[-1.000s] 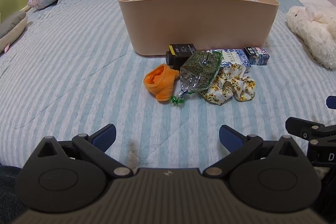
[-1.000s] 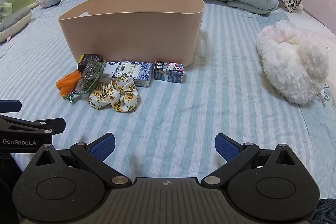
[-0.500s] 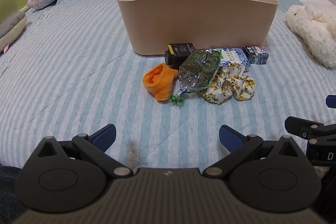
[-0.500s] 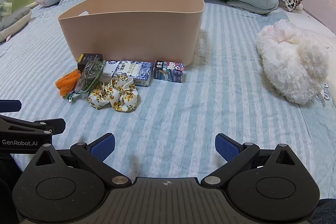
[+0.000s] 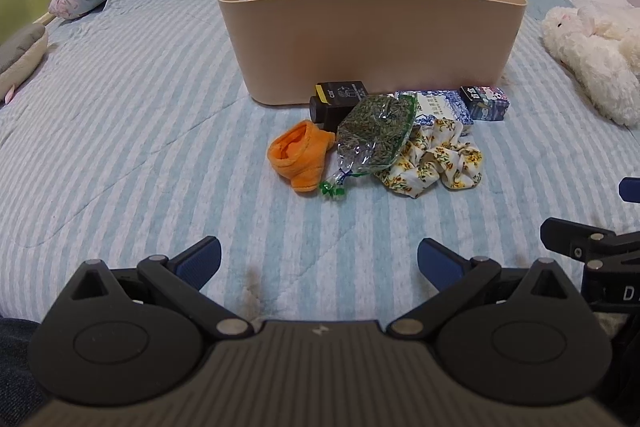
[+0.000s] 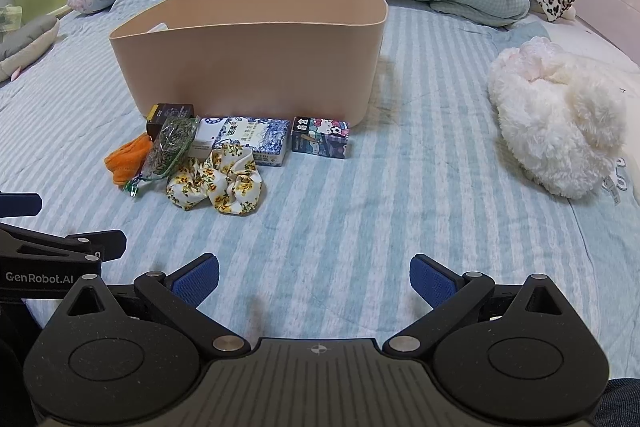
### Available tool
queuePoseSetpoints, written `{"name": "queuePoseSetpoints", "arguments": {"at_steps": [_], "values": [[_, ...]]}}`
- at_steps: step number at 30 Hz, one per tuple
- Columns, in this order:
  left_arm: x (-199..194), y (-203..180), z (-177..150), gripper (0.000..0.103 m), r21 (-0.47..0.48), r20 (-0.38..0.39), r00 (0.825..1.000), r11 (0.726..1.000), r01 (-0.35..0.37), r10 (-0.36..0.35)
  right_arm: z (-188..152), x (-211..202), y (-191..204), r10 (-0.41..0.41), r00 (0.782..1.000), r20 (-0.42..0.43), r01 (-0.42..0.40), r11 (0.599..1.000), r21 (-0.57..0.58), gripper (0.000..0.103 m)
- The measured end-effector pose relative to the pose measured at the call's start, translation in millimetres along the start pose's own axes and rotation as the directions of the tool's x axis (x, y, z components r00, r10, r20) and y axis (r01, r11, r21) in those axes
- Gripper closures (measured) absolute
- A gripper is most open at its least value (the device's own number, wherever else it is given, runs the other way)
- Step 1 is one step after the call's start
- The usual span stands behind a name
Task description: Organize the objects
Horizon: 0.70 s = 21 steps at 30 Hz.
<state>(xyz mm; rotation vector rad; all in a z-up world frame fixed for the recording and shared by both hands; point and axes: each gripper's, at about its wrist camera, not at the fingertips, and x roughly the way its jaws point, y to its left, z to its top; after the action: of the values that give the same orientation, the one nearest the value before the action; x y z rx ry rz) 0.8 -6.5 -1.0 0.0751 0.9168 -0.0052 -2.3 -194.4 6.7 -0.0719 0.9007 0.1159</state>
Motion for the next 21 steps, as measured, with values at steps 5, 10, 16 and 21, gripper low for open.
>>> {"name": "queuePoseSetpoints", "arguments": {"at_steps": [5, 10, 16, 21], "values": [[-1.8, 2.8, 6.0, 0.000, -0.008, 0.002, 1.000, 1.000, 0.009, -0.009, 1.7, -0.1, -0.8, -0.002, 1.000, 0.003, 0.002, 1.000, 0.006, 0.000], [0.8, 8.1, 13.1, 0.000, -0.012, 0.004, 1.000, 1.000, -0.004, 0.004, 7.5, 0.8, -3.6, 0.022, 1.000, 0.005, -0.023, 1.000, 0.021, 0.000], [4.0, 15.3, 22.4, 0.000, -0.025, -0.001, 1.000, 1.000, -0.013, 0.013, 12.5, 3.1, -0.8, 0.011, 1.000, 0.002, -0.011, 1.000, -0.011, 0.000], [6.2, 22.1, 37.0, 0.000, -0.006, 0.006, 1.000, 1.000, -0.028, 0.028, 28.8, 6.7, 5.6, 0.029, 1.000, -0.001, -0.029, 0.999, -0.035, 0.000]]}}
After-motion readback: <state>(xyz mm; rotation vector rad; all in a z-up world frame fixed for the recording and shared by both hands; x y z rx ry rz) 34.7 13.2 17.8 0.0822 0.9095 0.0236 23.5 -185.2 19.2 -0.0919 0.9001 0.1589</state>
